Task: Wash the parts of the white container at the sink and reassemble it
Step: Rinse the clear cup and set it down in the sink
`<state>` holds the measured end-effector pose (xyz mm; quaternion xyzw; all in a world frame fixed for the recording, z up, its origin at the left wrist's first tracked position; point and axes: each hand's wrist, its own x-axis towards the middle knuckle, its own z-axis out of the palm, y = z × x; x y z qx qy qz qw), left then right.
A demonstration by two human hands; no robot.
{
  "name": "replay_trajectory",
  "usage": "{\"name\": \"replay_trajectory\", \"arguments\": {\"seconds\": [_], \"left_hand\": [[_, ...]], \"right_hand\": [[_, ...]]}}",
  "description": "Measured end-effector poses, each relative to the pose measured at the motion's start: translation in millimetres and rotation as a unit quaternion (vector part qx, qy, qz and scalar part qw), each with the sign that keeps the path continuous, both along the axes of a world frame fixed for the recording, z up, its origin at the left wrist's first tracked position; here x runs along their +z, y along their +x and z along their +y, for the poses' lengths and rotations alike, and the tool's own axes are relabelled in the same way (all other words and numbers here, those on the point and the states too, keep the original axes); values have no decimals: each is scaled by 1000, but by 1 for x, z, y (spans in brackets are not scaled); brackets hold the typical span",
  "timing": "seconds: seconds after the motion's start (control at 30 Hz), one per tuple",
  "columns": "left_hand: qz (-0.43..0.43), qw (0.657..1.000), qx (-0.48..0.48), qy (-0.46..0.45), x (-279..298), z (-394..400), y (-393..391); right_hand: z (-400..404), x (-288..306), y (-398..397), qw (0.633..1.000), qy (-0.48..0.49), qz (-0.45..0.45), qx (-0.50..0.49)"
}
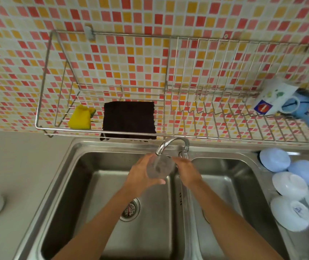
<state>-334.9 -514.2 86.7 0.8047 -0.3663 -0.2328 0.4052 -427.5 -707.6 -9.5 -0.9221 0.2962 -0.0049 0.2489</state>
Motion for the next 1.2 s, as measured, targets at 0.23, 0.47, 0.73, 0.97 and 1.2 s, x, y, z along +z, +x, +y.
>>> {"name": "replay_trajectory", "arguments": {"seconds": [0.23,0.47,0.73,0.97,1.2], "left_hand": [[-6,999,31,10,-2,1,-2],[-10,999,40,25,1,8,-2],[6,998,6,65,-14,10,-13],[21,998,39,42,-10,2,-2],[18,999,41,28,-20,8,1]], "right_hand": [[11,25,1,999,1,-37,11],[12,29,1,999,-19,-34,-1],[12,26,2,999,-21,-43,-12],[11,22,2,997,-13,-66,-20],[15,20,5,995,-16,-85,-56]]}}
